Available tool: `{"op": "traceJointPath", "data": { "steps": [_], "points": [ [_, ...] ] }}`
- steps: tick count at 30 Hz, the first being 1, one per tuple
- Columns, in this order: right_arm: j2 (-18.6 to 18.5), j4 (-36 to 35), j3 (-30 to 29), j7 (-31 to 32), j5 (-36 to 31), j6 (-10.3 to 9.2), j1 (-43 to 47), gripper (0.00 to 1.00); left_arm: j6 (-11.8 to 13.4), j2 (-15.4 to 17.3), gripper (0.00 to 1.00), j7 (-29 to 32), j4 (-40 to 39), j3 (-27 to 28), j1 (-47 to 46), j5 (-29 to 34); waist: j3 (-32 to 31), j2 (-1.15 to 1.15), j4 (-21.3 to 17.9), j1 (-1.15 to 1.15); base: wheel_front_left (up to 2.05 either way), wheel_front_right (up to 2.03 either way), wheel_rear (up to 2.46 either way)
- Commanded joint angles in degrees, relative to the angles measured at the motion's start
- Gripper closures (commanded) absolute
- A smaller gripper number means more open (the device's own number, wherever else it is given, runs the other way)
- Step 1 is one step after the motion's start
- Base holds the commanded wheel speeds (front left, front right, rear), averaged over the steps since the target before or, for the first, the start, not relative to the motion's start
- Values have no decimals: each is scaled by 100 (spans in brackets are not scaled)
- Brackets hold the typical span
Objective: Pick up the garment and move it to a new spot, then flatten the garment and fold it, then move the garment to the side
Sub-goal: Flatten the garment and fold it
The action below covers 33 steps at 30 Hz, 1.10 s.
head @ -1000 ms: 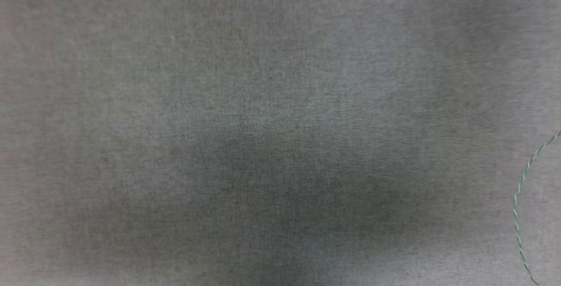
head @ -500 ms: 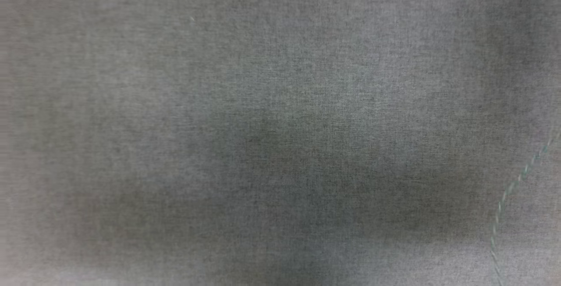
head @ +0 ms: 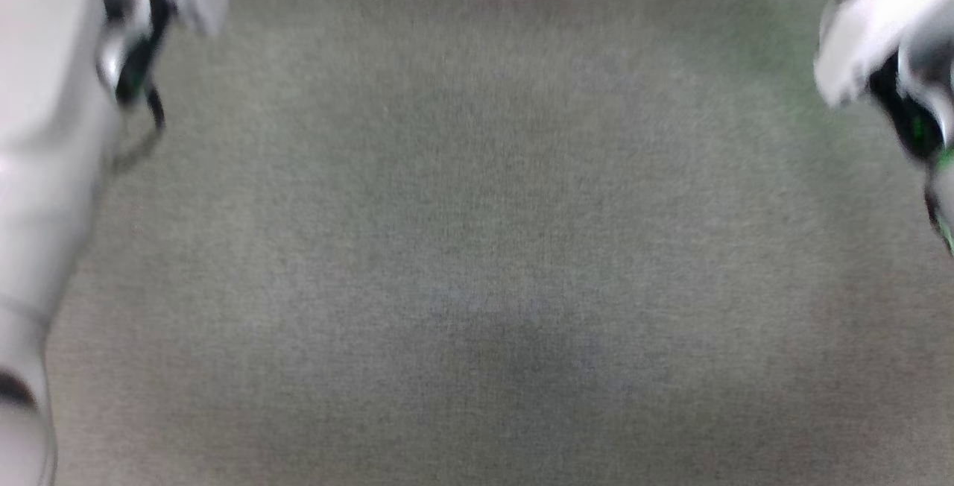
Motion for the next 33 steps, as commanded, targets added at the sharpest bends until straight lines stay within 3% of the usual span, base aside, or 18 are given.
{"op": "traceJointPath", "data": {
  "steps": [1, 4, 8, 12, 18, 20, 25, 33],
  "points": [
    [-247, -415, 112, 168, 284, -9, 511, 100, 82, 156, 100, -4, -219, 55, 438, -98, -968, 0, 14, 0, 0, 0, 0],
    [-781, -1293, 56, 406, 729, -9, 1478, 100, 342, 488, 100, -3, -881, 184, 1397, -340, -1227, 0, -2, 0, 0, 0, 0],
    [-1263, -2165, -353, 669, 959, -11, 2674, 100, 879, 946, 100, 51, -2133, 280, 2749, -673, -1405, 0, 9, 0, 0, 0, 0],
    [-1352, -2876, -946, 937, 953, -11, 3655, 100, 1594, 1339, 100, 117, -3638, 391, 3992, -1006, -1445, 0, 39, 0, 0, 0, 0],
    [-1157, -3841, -1684, 1558, 783, -9, 4804, 100, 2533, 1778, 100, 225, -5372, 274, 5244, -1026, -1378, 0, 92, 0, 0, 0, 0],
    [-1105, -4121, -1881, 1796, 704, -9, 5142, 100, 2801, 1771, 100, 263, -5749, 229, 5531, -1064, -1355, 0, 109, 0, 0, 0, 0],
    [-914, -4615, -2368, 2283, 583, -9, 5863, 100, 3203, 1727, 100, 427, -6244, -21, 6084, -1131, -1335, 0, 121, 0, 0, 0, 0],
    [-691, -5007, -2897, 2793, 483, -9, 6724, 100, 3546, 1520, 100, 629, -6537, -354, 6760, -1352, -1296, 0, 78, 0, 0, 0, 0]
  ]
}}
